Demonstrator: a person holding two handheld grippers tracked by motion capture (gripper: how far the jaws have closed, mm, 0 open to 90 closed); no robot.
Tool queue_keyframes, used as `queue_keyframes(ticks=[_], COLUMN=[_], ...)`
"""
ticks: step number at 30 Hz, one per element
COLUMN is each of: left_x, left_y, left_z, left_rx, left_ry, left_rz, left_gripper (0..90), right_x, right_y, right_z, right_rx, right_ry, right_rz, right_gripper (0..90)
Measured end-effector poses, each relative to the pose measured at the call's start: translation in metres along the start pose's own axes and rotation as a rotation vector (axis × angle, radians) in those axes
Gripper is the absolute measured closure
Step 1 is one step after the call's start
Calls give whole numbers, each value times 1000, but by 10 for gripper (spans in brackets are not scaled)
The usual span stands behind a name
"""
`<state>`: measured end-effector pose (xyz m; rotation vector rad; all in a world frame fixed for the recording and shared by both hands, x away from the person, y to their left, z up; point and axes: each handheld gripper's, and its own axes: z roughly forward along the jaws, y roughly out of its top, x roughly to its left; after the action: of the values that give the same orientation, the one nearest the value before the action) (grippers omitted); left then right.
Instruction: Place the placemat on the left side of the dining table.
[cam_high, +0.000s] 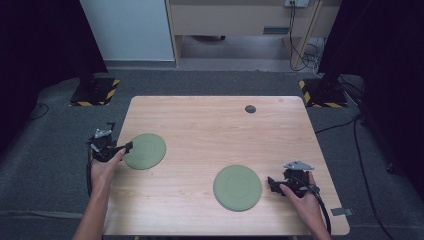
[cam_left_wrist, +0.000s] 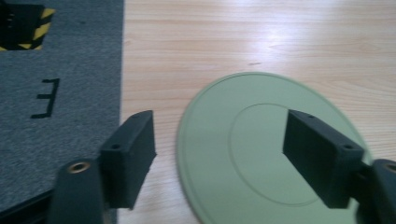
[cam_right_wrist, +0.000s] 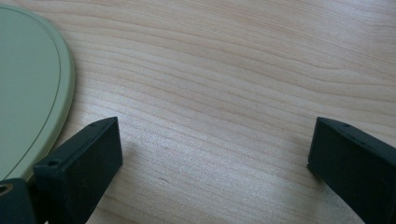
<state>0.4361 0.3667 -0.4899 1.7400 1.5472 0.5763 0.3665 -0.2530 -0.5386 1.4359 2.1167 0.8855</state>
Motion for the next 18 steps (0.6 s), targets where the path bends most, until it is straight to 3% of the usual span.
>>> queue_keyframes(ticks=[3, 6, 18], left_x=[-6, -13, -39], left_y=[4, 9, 21], left_z=[0, 0, -10], left_rx=[-7, -6, -26], left_ry=[-16, -2, -57], left_rz=[14, 11, 65], left_gripper=[162, 60, 47], right_x=[0, 0, 0], right_y=[0, 0, 0], right_z=[0, 0, 0], right_rx=[1, 1, 1], right_ry=[-1, -1, 0], right_rz=[1, 1, 0], right_gripper=[32, 32, 31])
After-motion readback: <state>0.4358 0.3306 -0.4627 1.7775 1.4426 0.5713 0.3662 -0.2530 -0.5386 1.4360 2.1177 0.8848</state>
